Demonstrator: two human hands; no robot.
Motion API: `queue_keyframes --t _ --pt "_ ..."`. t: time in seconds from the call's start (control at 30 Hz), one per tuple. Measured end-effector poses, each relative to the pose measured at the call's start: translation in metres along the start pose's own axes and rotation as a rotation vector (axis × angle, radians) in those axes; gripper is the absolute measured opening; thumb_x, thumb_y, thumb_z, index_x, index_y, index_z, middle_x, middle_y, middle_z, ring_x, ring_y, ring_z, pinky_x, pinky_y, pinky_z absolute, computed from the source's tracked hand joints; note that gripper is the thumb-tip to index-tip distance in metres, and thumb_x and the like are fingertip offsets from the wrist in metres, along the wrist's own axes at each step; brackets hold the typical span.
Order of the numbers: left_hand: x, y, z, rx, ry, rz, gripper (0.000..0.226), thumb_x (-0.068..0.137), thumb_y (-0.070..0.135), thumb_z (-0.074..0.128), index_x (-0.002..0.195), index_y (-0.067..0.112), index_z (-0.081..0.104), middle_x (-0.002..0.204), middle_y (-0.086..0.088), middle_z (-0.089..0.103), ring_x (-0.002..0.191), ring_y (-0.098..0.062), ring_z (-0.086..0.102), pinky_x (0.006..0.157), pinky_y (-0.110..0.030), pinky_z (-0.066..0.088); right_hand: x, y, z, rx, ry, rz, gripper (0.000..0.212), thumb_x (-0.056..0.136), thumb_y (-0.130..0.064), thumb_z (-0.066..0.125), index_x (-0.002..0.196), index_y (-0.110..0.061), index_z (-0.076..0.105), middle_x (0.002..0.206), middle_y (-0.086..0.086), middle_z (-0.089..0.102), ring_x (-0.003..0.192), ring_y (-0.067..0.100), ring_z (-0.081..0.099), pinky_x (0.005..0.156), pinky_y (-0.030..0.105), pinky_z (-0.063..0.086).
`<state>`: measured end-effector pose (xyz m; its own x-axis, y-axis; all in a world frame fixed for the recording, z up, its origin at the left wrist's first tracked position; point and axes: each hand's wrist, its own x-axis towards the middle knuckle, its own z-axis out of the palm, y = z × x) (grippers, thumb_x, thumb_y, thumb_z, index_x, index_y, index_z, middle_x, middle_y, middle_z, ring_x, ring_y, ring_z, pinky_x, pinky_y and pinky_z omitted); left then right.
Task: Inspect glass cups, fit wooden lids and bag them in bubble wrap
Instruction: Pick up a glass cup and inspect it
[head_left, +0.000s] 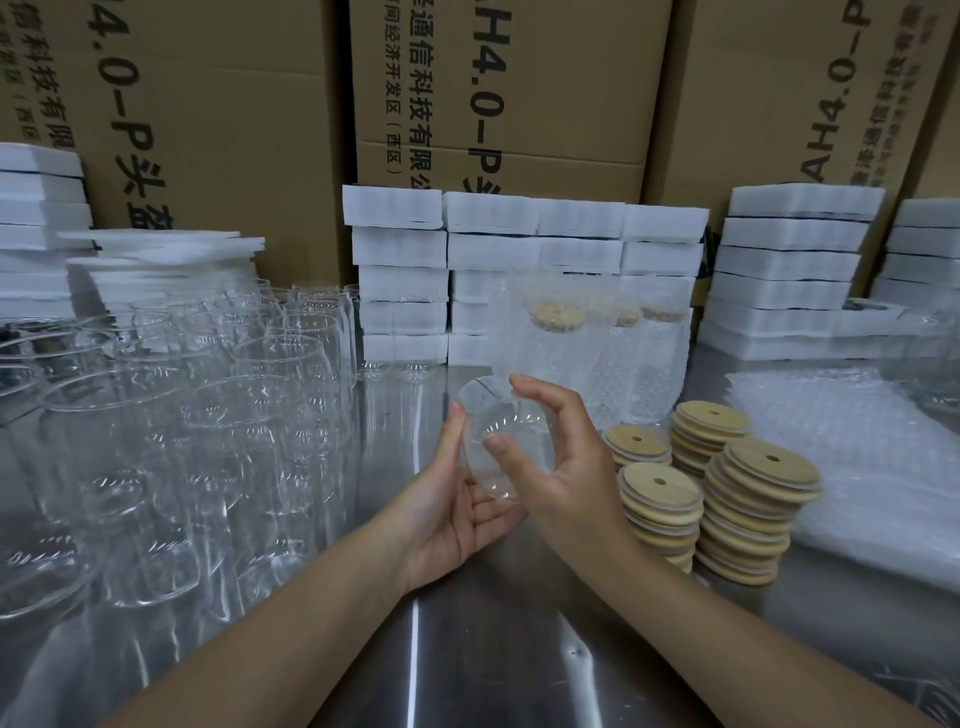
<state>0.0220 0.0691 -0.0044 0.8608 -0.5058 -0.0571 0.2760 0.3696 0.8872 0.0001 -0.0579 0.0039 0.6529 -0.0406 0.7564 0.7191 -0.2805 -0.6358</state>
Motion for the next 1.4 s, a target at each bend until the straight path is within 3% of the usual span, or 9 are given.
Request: queue_keyframes --t 0.33,0.47,0.63,0.7,0.8,0.97,1.13,1.27,1.4 --pt "0.004 -0.001 -0.005 0.024 0.015 -0.015 0.091 0.072 0.075 0.040 0.128 0.006 0.059 0.106 -0.013 0.074 0.089 -0.017 0.074 0.069 -0.024 0.059 0.000 0.001 0.001 -0.021 -0.010 -0.024 0.025 0.100 -0.034 0.034 0.117 -0.031 0.052 0.126 -0.013 0.056 0.127 -0.003 0.046 0.104 0.013 0.034" --pt "0.006 -0.004 -0.003 0.045 0.048 0.042 0.077 0.075 0.072 0.037 0.130 0.021 0.055 0.118 -0.012 0.070 0.106 -0.020 0.069 0.082 -0.031 0.057 0.002 0.001 0.000 0.099 0.006 0.079 0.024 0.096 -0.027 0.037 0.104 -0.031 0.059 0.131 -0.015 0.054 0.123 -0.009 0.047 0.097 0.007 0.035" --pt "0.003 0.000 0.005 0.008 0.047 0.160 0.043 0.071 0.070 0.041 0.090 0.048 0.073 0.098 0.000 0.076 0.100 -0.021 0.071 0.079 -0.039 0.060 0.005 0.006 -0.002 0.166 0.013 0.195 0.014 0.095 -0.025 0.048 0.089 -0.029 0.060 0.131 -0.023 0.046 0.129 -0.002 0.042 0.109 0.037 0.037" --pt "-0.001 0.000 0.007 0.055 0.067 0.174 0.053 0.070 0.076 0.049 0.107 0.047 0.072 0.123 0.002 0.067 0.113 -0.024 0.064 0.082 -0.041 0.058 0.002 0.005 0.000 0.129 -0.036 0.180 0.010 0.096 -0.025 0.051 0.095 -0.032 0.058 0.133 -0.026 0.044 0.128 -0.009 0.039 0.104 0.021 0.037" --pt "-0.001 -0.004 0.006 0.132 0.106 0.214 0.096 0.061 0.069 0.074 0.145 0.042 0.035 0.143 0.005 0.051 0.126 -0.027 0.055 0.091 -0.047 0.054 -0.001 0.002 0.002 0.071 -0.068 0.130 0.029 0.097 -0.019 0.052 0.114 -0.043 0.049 0.142 -0.016 0.039 0.127 -0.017 0.034 0.091 0.001 0.035" --pt "-0.005 -0.007 0.008 0.305 0.122 0.255 0.099 0.058 0.052 0.079 0.144 0.047 0.030 0.127 -0.006 0.064 0.113 -0.018 0.065 0.103 -0.053 0.046 0.001 0.001 0.002 0.127 -0.013 0.142 0.039 0.096 -0.028 0.051 0.126 -0.049 0.037 0.143 -0.023 0.034 0.130 -0.010 0.035 0.091 0.001 0.036" --pt "-0.004 -0.004 0.005 0.347 0.193 0.308 0.106 0.060 0.049 0.089 0.148 0.031 0.032 0.110 -0.005 0.072 0.096 -0.018 0.073 0.086 -0.052 0.055 0.008 0.000 -0.002 0.277 0.013 0.255 0.042 0.084 -0.052 0.054 0.121 -0.060 0.036 0.139 -0.014 0.039 0.124 0.004 0.049 0.085 0.016 0.049" --pt "-0.002 -0.001 0.011 0.233 0.162 0.194 0.058 0.083 0.050 0.059 0.135 0.029 0.048 0.095 -0.008 0.073 0.082 -0.021 0.073 0.068 -0.035 0.055 0.013 0.004 -0.005 0.427 0.016 0.416 0.039 0.080 -0.050 0.058 0.115 -0.060 0.043 0.127 -0.013 0.050 0.121 0.012 0.051 0.100 0.032 0.042" --pt "-0.003 0.001 0.017 0.164 0.010 0.121 0.048 0.095 0.044 0.037 0.138 0.026 0.047 0.095 -0.012 0.061 0.083 -0.026 0.062 0.086 -0.050 0.051 0.013 0.006 -0.004 0.557 -0.004 0.537 0.038 0.079 -0.046 0.063 0.111 -0.056 0.046 0.118 -0.011 0.058 0.092 0.009 0.070 0.068 0.023 0.056"
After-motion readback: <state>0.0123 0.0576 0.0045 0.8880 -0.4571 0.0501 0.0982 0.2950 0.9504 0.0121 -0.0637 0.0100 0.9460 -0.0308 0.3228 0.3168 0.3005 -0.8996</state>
